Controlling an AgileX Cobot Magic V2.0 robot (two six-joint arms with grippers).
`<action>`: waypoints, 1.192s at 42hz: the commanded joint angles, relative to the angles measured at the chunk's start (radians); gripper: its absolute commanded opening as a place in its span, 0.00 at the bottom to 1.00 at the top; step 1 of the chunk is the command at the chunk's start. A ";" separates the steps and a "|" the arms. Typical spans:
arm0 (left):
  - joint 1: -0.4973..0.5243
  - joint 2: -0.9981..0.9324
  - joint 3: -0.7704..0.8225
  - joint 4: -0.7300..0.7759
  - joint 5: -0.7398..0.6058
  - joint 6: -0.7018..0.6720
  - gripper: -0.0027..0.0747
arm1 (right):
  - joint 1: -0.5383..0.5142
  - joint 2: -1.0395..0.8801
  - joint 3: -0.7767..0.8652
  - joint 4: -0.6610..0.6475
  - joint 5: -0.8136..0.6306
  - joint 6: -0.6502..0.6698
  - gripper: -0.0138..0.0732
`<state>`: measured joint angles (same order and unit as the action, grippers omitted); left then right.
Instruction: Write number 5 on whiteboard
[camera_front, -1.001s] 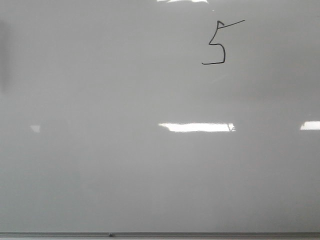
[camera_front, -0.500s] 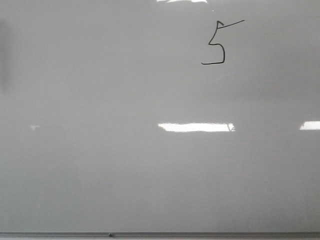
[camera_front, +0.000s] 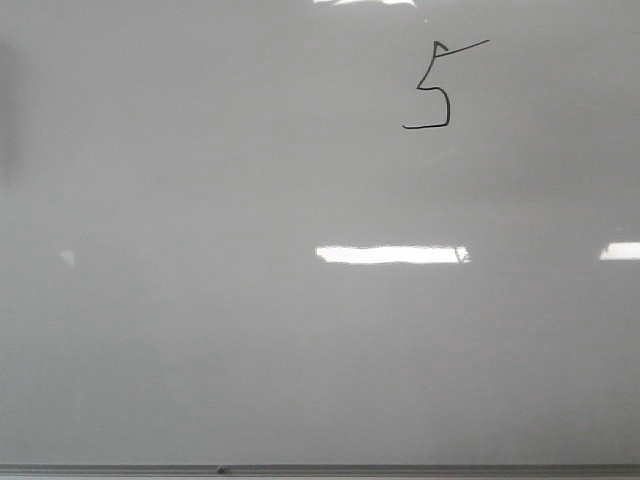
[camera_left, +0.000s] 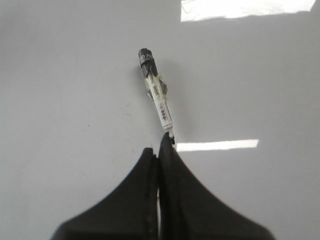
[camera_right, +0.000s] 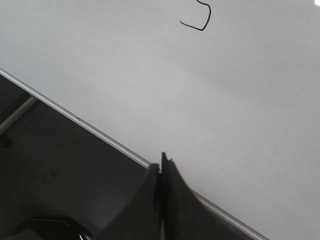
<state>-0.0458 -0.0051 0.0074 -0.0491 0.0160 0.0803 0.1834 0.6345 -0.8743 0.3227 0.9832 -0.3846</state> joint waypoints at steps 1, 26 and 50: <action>0.014 -0.016 0.005 -0.011 -0.101 0.014 0.01 | -0.004 0.000 -0.024 0.018 -0.053 0.001 0.08; 0.051 -0.018 0.005 -0.011 -0.097 0.014 0.01 | -0.004 0.000 -0.024 0.018 -0.053 0.001 0.08; 0.044 -0.018 0.005 -0.007 -0.094 -0.023 0.01 | -0.004 0.000 -0.024 0.018 -0.053 0.001 0.08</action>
<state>0.0042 -0.0051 0.0074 -0.0499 0.0000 0.0829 0.1834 0.6345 -0.8743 0.3227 0.9832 -0.3827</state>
